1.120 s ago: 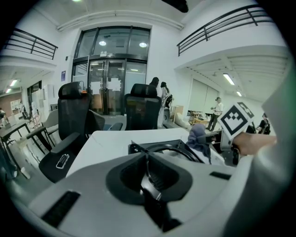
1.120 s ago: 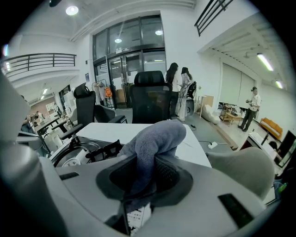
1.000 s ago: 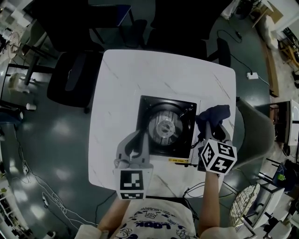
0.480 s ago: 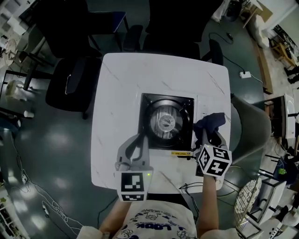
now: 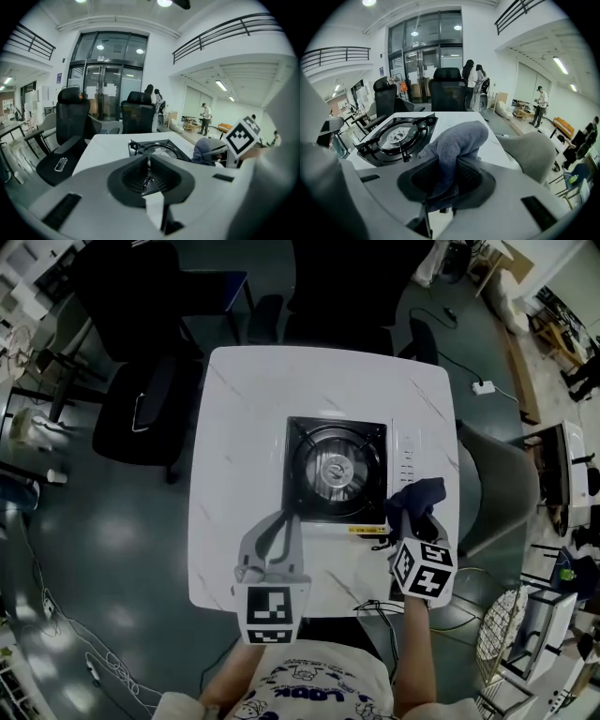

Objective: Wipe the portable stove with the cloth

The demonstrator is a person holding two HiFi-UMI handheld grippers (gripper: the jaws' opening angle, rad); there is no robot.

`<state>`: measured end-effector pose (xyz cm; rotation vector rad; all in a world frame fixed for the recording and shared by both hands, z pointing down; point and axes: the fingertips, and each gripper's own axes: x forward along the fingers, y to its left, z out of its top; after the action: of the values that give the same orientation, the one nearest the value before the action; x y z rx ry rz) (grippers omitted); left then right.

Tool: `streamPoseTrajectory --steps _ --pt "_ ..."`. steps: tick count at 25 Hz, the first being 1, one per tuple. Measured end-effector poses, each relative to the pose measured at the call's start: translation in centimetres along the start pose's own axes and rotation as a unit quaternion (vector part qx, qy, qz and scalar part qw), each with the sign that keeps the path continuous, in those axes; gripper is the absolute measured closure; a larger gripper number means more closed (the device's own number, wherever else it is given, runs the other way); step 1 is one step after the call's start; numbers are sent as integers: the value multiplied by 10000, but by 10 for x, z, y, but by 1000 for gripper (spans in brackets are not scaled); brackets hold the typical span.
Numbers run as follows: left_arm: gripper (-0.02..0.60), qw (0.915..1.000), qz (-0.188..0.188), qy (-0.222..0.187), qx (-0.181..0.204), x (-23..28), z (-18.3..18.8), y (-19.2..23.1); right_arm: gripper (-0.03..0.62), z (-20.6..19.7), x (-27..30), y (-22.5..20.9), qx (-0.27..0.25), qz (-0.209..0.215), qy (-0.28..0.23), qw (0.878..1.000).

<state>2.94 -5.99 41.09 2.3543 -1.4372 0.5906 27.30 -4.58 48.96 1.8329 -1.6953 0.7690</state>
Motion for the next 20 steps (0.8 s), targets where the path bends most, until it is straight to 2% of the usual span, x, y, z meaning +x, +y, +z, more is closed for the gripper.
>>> streamPoseTrajectory --steps 20 --pt "551 9999 -11 -139 93 -31 -5 -7 497 -38 -30 16 55 -48 195 9998"
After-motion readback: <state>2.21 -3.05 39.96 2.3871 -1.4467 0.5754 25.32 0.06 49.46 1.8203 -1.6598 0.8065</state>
